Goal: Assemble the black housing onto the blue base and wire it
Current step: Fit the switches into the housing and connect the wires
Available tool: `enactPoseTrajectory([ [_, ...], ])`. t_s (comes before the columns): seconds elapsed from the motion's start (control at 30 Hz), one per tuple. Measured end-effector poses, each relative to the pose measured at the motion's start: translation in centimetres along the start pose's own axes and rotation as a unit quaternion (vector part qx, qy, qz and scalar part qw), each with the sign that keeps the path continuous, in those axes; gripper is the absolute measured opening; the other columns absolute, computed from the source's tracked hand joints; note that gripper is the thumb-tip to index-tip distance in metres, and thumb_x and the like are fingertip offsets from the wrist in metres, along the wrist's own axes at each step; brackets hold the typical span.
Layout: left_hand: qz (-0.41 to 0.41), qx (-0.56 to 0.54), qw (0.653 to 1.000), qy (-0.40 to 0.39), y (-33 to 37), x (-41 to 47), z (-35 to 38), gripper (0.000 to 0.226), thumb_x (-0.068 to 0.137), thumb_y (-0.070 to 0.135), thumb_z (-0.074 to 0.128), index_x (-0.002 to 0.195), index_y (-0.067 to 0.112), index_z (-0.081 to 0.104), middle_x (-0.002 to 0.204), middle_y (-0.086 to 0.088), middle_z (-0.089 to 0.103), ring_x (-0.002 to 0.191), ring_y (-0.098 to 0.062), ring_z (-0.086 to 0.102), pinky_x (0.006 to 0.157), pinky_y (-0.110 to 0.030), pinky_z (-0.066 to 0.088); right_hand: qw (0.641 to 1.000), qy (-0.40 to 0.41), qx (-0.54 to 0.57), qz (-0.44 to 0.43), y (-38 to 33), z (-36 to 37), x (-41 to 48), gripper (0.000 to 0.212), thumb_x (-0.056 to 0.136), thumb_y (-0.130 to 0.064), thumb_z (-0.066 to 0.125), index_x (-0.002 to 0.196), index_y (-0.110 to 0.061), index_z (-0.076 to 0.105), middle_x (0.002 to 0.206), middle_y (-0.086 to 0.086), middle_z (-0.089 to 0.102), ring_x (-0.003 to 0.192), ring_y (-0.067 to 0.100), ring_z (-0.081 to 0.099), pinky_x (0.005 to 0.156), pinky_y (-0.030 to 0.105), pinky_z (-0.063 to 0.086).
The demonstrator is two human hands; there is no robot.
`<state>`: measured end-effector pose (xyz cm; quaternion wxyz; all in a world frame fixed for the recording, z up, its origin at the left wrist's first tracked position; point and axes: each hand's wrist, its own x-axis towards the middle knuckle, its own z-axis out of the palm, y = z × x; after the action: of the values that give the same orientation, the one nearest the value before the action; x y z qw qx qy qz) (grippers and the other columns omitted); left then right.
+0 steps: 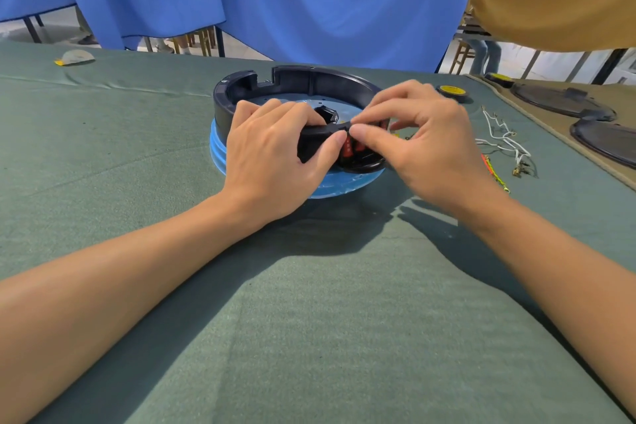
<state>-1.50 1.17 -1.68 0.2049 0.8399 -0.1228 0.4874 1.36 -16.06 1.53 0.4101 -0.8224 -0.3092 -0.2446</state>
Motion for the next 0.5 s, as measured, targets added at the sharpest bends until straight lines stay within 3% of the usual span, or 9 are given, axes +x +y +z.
enactPoseTrajectory([
  [0.17, -0.023, 0.000, 1.000, -0.006, 0.3, 0.0, 0.0, 0.035, 0.088, 0.042, 0.056, 0.080, 0.010, 0.064, 0.075, 0.002, 0.067, 0.073, -0.025, 0.059, 0.080, -0.036, 0.030, 0.996, -0.090, -0.006, 0.017, 0.2, -0.9, 1.7, 0.015, 0.085, -0.020, 0.074, 0.100, -0.022, 0.076, 0.104, -0.007, 0.067, 0.105, 0.010, 0.058, 0.099, 0.036, 0.043],
  [0.33, -0.039, 0.001, 0.999, -0.006, 0.5, 0.2, -0.1, 0.031, 0.087, 0.040, 0.059, 0.079, 0.011, 0.063, 0.073, 0.004, 0.065, 0.072, -0.022, 0.058, 0.080, -0.035, 0.029, 0.987, -0.158, 0.029, 0.006, 0.3, -1.0, 2.3, 0.014, 0.088, -0.014, 0.069, 0.100, -0.019, 0.075, 0.096, -0.008, 0.066, 0.085, -0.007, 0.058, 0.083, 0.012, 0.043],
  [0.5, -0.044, 0.006, 0.999, -0.006, 0.5, 0.2, 0.1, 0.033, 0.087, 0.041, 0.056, 0.078, 0.011, 0.063, 0.071, 0.004, 0.063, 0.070, -0.023, 0.057, 0.079, -0.033, 0.027, 0.990, -0.136, 0.033, 0.011, 0.4, -0.6, 2.3, 0.013, 0.087, -0.014, 0.071, 0.097, -0.021, 0.075, 0.093, -0.009, 0.066, 0.088, 0.001, 0.060, 0.087, 0.020, 0.045],
])
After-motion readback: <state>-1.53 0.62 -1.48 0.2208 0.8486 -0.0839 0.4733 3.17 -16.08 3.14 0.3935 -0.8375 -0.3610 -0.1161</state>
